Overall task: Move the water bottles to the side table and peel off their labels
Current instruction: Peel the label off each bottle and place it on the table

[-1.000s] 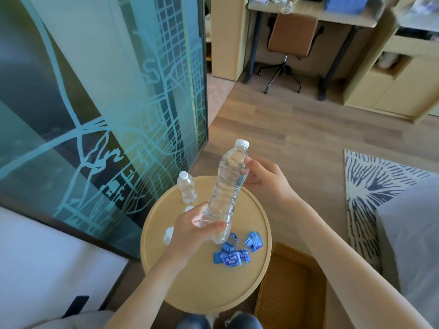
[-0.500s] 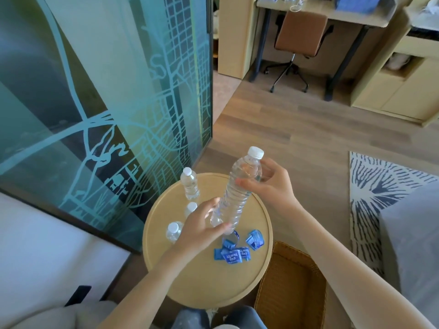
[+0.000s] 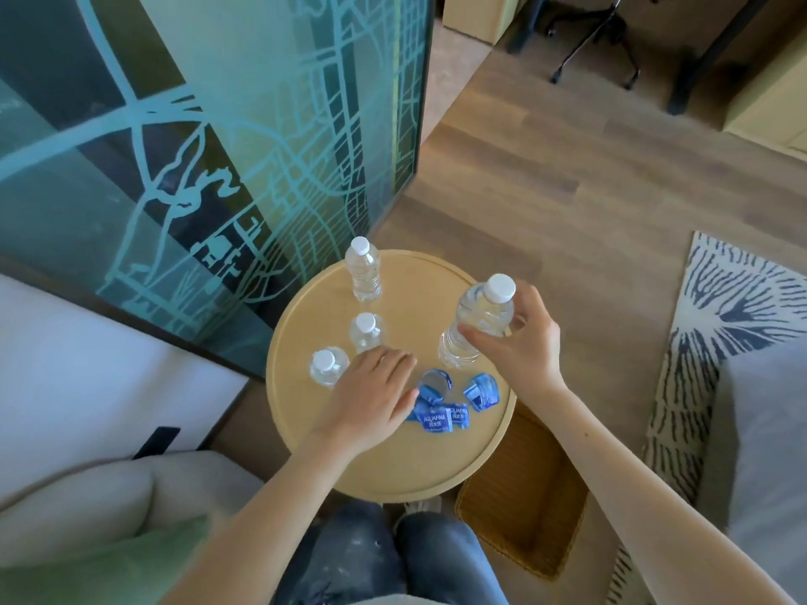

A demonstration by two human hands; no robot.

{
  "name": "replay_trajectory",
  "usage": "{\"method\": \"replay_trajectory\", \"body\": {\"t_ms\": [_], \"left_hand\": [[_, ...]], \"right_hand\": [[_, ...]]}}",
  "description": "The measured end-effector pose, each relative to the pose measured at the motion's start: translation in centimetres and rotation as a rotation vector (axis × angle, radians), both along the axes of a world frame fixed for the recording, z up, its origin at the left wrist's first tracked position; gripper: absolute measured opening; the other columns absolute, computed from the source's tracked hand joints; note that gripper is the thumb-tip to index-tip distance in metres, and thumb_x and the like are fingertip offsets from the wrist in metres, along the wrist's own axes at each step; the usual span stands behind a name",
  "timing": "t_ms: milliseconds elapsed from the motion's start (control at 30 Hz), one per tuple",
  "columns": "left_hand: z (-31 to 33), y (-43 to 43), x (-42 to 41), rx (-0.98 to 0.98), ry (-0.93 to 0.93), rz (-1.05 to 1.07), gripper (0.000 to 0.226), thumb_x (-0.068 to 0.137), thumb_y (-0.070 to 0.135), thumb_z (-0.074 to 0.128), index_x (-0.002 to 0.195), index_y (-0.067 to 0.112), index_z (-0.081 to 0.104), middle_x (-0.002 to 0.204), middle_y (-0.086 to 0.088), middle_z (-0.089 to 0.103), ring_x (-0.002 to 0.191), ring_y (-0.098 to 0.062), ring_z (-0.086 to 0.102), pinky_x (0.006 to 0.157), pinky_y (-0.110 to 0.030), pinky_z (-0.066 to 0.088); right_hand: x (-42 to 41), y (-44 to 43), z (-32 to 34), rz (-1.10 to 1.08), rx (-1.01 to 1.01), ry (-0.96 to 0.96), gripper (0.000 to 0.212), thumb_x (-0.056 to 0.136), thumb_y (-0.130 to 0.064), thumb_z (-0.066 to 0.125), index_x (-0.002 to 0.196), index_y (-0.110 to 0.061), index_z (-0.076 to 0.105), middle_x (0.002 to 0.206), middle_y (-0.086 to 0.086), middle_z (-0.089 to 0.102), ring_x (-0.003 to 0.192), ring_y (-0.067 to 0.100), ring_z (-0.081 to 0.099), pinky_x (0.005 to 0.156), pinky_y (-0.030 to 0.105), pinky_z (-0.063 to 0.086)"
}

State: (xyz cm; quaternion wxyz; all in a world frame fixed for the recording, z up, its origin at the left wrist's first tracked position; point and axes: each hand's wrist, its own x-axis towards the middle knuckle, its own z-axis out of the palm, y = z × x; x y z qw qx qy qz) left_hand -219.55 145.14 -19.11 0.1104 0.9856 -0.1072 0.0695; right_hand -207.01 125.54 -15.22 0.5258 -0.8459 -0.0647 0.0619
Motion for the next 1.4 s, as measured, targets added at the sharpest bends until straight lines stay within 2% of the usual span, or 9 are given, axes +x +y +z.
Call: {"method": "replay_trajectory", "body": {"t_ms": [267,533,667,767,900,1067,1200,1300,1400], "left_hand": [[-7.2,-0.1,1.1,-0.030,0.090,0.050,0.057,0.092,0.048,0.046,0.127,0.006,0.062,0.122,-0.008,0.065,0.113,-0.028,0.060,0.094,-0.039,0.052],[-13.7,-1.0,1.1,-0.049,0.114,0.072,0.051,0.083,0.043,0.065,0.119,0.006,0.066,0.116,-0.008,0.067,0.104,-0.030,0.064,0.086,-0.039,0.055],[-15.3,-1.4,0.6,-0.067,0.154,0.091,0.051,0.084,0.042,0.066,0.120,0.005,0.065,0.117,-0.008,0.066,0.103,-0.031,0.063,0.086,-0.040,0.055],[-15.6,-1.7,0.5,-0.086,0.168,0.114,0.049,0.086,0.041,0.065,0.118,0.005,0.065,0.116,-0.009,0.066,0.102,-0.031,0.063,0.085,-0.041,0.056],[-15.2,-2.0,0.9,-0.101,0.184,0.139,0.047,0.084,0.038,0.071,0.116,0.004,0.066,0.114,-0.009,0.067,0.100,-0.031,0.064,0.082,-0.042,0.056],[-13.6,-2.2,1.7,-0.103,0.177,0.151,0.046,0.085,0.038,0.065,0.115,0.004,0.067,0.112,-0.008,0.068,0.098,-0.031,0.065,0.078,-0.040,0.057],[-11.5,-2.1,2.1,-0.108,0.151,0.156,0.042,0.084,0.036,0.069,0.113,0.004,0.068,0.109,-0.007,0.069,0.095,-0.030,0.066,0.076,-0.041,0.058],[-9.5,-2.1,2.0,-0.102,0.122,0.157,0.043,0.085,0.038,0.065,0.112,0.005,0.069,0.108,-0.006,0.069,0.094,-0.028,0.066,0.074,-0.039,0.059],[-7.2,-1.8,1.6,-0.078,0.083,0.146,0.044,0.089,0.042,0.055,0.111,0.006,0.068,0.107,-0.005,0.068,0.093,-0.026,0.066,0.072,-0.036,0.059]], "right_hand": [[1.7,0.5,-9.4,-0.094,-0.050,0.069,0.064,0.062,-0.034,0.092,0.106,-0.050,0.049,0.098,-0.037,0.059,0.090,-0.008,0.058,0.068,0.001,0.042],[3.8,-0.5,-15.6,-0.158,-0.125,0.023,0.067,0.063,-0.033,0.091,0.111,-0.049,0.047,0.102,-0.029,0.059,0.095,0.007,0.059,0.077,0.014,0.044],[4.3,-1.1,-17.0,-0.200,-0.131,-0.013,0.068,0.063,-0.034,0.091,0.116,-0.039,0.049,0.100,-0.029,0.057,0.094,0.007,0.057,0.077,0.011,0.043],[4.5,-1.2,-17.3,-0.182,-0.140,-0.025,0.069,0.063,-0.036,0.091,0.117,-0.038,0.048,0.103,-0.025,0.057,0.096,0.008,0.056,0.079,0.013,0.043],[4.2,-1.0,-17.0,-0.113,-0.142,-0.015,0.066,0.065,-0.037,0.086,0.110,-0.050,0.039,0.108,-0.026,0.051,0.102,0.010,0.052,0.079,0.012,0.038],[4.1,-1.1,-16.3,-0.066,-0.133,0.030,0.066,0.066,-0.036,0.082,0.109,-0.048,0.034,0.112,-0.014,0.046,0.103,0.008,0.047,0.077,0.013,0.037],[4.1,-1.4,-15.2,-0.016,-0.169,0.083,0.077,0.068,-0.036,0.086,0.126,-0.039,0.036,0.124,-0.016,0.041,0.101,-0.007,0.039,0.078,0.010,0.035],[3.5,-2.0,-13.5,-0.007,-0.155,0.076,0.084,0.071,-0.039,0.085,0.138,-0.036,0.035,0.134,-0.013,0.038,0.116,-0.003,0.038,0.087,0.009,0.033],[2.6,-2.7,-11.1,-0.015,-0.160,0.028,0.077,0.078,-0.035,0.083,0.140,-0.028,0.038,0.137,-0.009,0.042,0.127,0.008,0.043,0.098,0.022,0.039]]}}
